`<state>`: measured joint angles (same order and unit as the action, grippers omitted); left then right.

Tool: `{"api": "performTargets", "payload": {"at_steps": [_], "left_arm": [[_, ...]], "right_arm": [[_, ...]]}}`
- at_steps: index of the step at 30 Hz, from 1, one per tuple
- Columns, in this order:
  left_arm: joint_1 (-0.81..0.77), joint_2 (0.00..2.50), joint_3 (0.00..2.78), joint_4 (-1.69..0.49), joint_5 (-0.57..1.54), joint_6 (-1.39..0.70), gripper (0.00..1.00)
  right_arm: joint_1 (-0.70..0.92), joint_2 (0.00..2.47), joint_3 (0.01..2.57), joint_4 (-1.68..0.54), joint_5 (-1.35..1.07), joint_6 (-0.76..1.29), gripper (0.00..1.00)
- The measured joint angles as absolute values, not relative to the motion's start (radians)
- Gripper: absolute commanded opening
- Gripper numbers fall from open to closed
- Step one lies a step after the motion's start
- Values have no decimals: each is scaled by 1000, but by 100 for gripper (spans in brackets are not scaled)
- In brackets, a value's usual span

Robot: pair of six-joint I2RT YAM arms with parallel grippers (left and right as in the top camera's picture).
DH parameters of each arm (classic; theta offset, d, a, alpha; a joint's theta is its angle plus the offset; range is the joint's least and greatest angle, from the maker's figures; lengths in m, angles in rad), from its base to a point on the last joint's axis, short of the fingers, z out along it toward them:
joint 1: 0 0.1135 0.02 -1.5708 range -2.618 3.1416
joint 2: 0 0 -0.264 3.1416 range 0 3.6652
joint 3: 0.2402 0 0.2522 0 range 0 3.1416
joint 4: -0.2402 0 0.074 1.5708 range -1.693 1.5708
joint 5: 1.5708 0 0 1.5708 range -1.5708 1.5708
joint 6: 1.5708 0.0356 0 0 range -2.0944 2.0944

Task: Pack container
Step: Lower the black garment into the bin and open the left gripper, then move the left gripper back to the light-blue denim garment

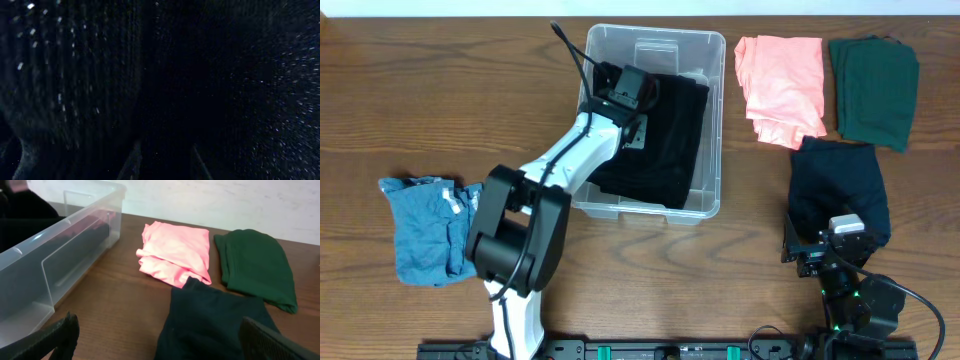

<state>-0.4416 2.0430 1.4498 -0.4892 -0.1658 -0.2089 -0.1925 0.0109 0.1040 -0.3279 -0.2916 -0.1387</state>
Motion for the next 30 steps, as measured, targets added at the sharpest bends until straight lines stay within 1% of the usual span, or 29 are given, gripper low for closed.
{"api": "performTargets", "payload": {"at_steps": [8, 9, 14, 16, 18, 22, 26, 30], "left_arm": [[-442, 2034, 1456, -498, -151, -213, 35], [-442, 2024, 1456, -502, -144, -213, 38], [-441, 1898, 1465, -569, -122, -215, 77], [-440, 1811, 1495, -598, -117, -216, 83], [-436, 1710, 1539, -612, -114, -223, 86], [-386, 1494, 1597, -660, -127, -225, 87], [-236, 1332, 1606, -776, -147, -232, 89], [-32, 1278, 1606, -897, -164, -236, 91]], "right_arm": [[-192, 11, 104, -328, -292, -139, 99], [-192, 11, 104, -328, -292, -139, 99], [-192, 11, 104, -328, -292, -139, 99], [-192, 11, 104, -328, -292, -139, 99], [-192, 11, 104, -327, -292, -139, 99], [-192, 11, 104, -328, -292, -139, 99], [-192, 11, 104, -328, -292, -139, 99], [-192, 11, 104, -327, -292, -139, 99]]}}
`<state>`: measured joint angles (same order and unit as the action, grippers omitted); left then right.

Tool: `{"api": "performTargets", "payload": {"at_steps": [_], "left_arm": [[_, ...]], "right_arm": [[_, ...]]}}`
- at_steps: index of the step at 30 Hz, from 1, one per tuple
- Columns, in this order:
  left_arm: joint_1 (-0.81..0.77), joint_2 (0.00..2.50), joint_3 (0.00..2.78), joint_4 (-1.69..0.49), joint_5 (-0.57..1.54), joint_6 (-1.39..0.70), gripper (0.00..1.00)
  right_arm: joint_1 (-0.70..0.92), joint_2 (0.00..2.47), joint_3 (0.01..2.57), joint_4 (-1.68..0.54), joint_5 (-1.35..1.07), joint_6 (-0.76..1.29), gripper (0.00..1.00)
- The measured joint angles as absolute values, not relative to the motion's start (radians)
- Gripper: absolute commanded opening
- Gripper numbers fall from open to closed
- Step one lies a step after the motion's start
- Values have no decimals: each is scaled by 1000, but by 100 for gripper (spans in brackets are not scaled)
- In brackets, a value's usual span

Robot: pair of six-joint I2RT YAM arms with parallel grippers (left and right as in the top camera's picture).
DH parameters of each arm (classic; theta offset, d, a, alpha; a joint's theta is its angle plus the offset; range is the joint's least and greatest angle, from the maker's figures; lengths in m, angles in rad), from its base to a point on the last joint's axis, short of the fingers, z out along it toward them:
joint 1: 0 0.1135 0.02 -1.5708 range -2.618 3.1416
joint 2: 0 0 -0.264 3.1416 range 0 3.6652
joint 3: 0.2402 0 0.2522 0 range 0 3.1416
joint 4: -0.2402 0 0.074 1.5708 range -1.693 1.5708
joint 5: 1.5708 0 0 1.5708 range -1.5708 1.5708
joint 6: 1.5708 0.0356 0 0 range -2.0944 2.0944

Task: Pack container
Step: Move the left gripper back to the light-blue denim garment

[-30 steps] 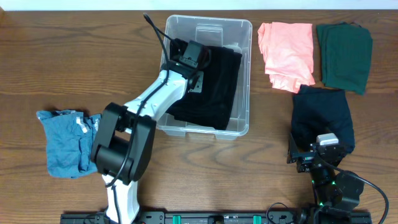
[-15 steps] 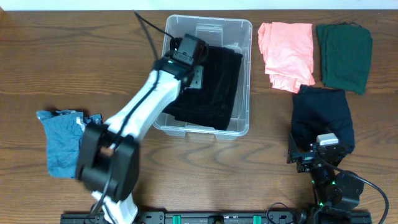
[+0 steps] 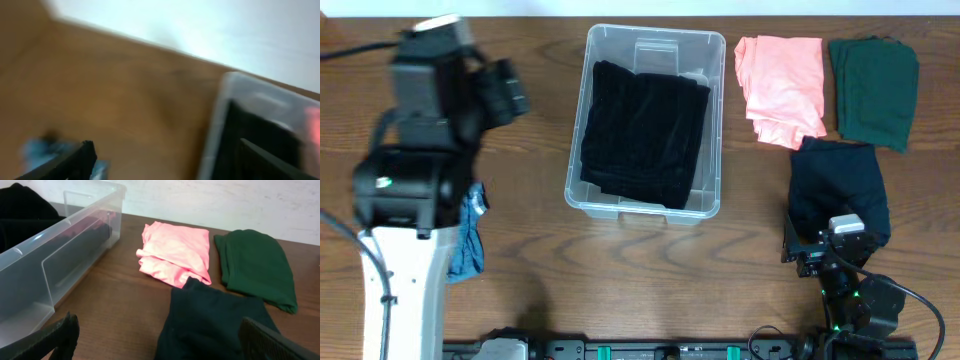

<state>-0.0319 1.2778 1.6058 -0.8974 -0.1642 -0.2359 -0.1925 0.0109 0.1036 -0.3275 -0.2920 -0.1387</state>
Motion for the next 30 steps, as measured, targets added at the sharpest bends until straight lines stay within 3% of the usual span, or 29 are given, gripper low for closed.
{"api": "performTargets", "payload": {"at_steps": [6, 16, 24, 30], "left_arm": [[265, 1297, 1597, -1055, -134, -234, 94], [697, 1456, 1596, -1126, 228, -77, 98], [919, 1751, 1592, -1171, 422, 113, 98], [991, 1937, 1590, -1198, 559, 231, 98]], "right_arm": [[-192, 11, 104, -327, -292, -139, 99], [-192, 11, 104, -328, -292, -139, 99], [-192, 11, 104, -327, -292, -139, 99], [-192, 11, 104, -328, -292, -139, 99]]}}
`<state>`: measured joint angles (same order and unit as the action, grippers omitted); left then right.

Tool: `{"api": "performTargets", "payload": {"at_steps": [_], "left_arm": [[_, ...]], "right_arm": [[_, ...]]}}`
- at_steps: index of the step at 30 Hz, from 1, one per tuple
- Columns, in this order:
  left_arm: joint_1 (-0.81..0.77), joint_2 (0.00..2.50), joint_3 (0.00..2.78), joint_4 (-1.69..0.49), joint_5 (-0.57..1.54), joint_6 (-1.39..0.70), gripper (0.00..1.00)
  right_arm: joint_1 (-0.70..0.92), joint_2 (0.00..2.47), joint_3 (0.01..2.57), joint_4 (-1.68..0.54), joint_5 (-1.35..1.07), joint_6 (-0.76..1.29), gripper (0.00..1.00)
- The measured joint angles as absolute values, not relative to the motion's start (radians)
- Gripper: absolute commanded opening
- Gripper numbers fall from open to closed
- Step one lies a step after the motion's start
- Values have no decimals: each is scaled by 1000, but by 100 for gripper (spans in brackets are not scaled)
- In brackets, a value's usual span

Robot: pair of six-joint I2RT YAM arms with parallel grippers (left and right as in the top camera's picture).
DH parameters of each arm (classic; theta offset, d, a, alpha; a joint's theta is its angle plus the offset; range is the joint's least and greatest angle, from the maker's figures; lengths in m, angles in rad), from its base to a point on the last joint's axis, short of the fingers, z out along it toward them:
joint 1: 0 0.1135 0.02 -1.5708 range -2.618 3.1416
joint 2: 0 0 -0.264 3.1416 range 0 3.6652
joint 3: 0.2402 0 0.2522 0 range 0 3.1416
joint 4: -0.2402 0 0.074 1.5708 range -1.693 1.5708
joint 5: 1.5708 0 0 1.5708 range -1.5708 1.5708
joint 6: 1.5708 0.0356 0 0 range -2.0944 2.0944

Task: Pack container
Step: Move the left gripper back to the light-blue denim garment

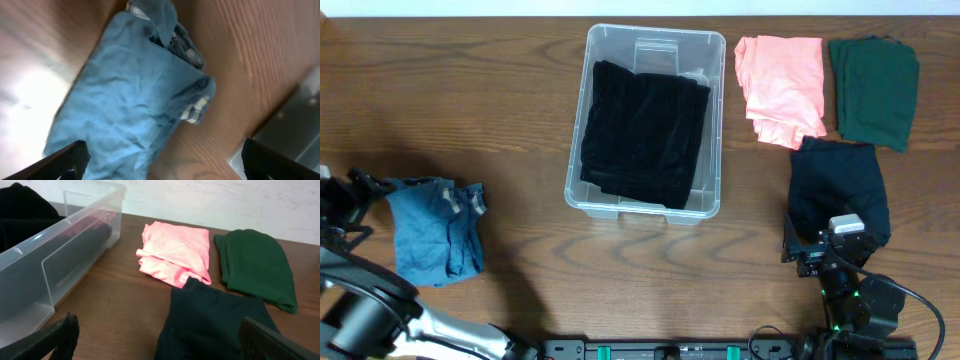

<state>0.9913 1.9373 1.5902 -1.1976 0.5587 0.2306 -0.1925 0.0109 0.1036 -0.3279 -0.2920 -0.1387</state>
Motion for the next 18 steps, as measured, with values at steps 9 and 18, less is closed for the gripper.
{"api": "performTargets", "payload": {"at_steps": [9, 18], "left_arm": [[1048, 2106, 1590, -1191, 627, 325, 98], [1099, 2126, 1590, -1200, 629, 372, 98]], "right_arm": [[-192, 11, 104, -328, -292, -139, 99], [-192, 11, 104, -328, -292, -139, 99]]}}
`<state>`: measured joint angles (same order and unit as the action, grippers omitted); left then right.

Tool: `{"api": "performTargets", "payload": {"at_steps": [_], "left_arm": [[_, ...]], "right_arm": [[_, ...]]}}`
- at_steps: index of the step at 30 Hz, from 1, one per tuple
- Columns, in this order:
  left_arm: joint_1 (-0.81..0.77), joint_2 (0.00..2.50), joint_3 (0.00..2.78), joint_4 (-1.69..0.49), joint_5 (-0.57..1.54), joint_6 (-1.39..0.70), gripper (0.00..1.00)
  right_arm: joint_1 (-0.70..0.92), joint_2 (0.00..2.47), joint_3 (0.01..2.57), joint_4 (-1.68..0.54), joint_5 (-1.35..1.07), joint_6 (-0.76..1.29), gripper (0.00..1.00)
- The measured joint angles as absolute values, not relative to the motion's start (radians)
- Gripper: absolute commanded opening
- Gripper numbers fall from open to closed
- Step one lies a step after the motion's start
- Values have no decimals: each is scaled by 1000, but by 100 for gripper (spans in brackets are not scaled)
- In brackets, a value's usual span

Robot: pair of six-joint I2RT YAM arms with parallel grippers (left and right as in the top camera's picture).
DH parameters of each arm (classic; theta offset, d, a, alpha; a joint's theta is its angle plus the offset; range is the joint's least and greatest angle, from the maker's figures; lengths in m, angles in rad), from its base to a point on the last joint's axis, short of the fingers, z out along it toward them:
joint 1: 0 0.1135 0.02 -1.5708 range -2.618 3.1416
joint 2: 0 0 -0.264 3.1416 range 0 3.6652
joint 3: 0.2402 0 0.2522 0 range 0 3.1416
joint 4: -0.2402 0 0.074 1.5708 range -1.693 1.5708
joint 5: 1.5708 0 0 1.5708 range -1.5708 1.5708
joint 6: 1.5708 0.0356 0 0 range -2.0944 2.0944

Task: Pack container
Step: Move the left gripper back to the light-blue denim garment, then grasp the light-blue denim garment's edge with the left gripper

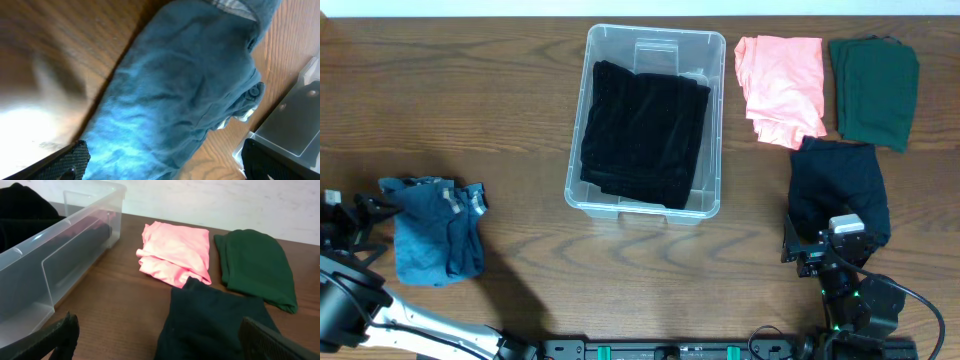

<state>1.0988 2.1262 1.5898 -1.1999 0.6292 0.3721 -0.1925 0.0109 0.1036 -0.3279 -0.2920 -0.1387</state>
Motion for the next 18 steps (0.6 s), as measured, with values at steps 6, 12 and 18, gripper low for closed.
{"api": "performTargets", "payload": {"at_steps": [6, 12, 18], "left_arm": [[1107, 2126, 1564, -1167, 628, 409, 99], [1107, 2126, 1521, -1136, 619, 454, 96], [1107, 2126, 1494, -1093, 598, 474, 96]], "right_arm": [[-192, 11, 104, -328, -292, -139, 99], [-192, 11, 104, -328, -292, -139, 99], [-192, 11, 104, -328, -292, -139, 99]]}}
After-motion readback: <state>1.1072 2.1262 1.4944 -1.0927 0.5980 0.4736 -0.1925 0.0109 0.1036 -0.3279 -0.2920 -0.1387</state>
